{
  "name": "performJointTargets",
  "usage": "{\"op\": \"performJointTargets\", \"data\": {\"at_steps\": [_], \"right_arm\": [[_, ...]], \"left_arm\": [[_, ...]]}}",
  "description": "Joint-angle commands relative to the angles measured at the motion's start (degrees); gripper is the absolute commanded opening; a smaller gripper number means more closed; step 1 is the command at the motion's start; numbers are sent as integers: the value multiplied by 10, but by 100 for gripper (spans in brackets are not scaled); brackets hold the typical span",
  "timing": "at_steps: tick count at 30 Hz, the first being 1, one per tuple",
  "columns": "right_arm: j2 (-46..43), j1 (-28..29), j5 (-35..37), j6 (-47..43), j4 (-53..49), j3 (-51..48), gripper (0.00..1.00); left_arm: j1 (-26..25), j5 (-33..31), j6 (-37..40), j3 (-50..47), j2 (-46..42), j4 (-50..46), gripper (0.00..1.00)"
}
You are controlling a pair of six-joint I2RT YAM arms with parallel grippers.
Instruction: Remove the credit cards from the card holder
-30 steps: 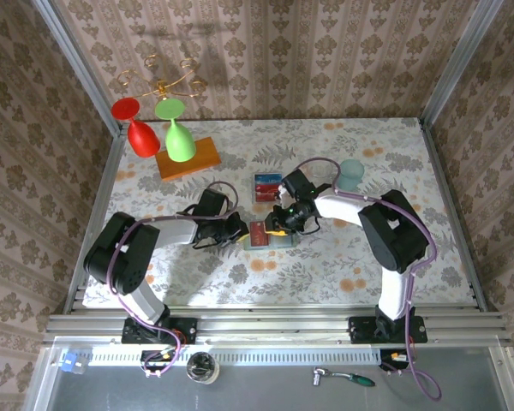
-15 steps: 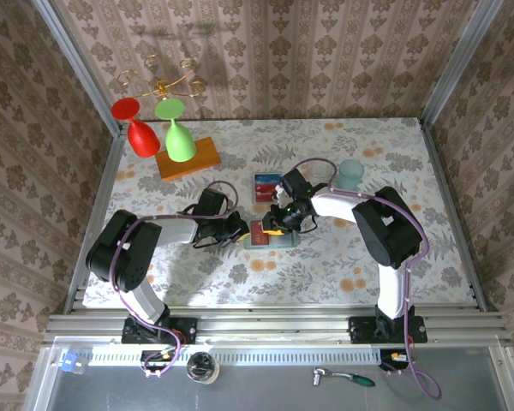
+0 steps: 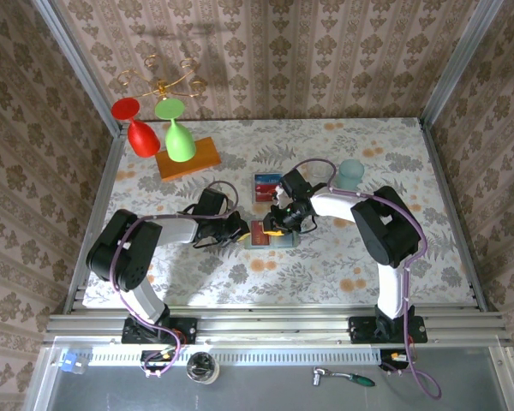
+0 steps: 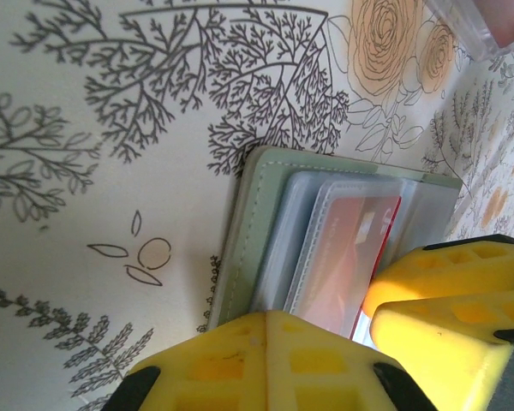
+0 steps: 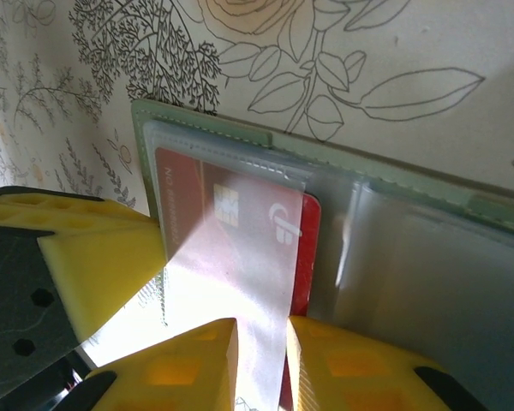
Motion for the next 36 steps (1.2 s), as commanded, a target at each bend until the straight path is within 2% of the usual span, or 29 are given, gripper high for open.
{"op": "performJointTargets", "data": {"at_steps": [1,17,23,36], "right_arm": [[10,3,33,-18,-48,15,24],[-21,3,53,-24,-65,19,25],[-26,3,52,-22,-61,17,25],[-23,3,33,-13,-41,13,25]], "left_arm": [[3,-6,0,3,13,-25,8],[3,-6,4,11,-4,-34,8],[-2,-23,34,35,-17,-86,8],[-22,-6,42,62,14,-87,3]]}}
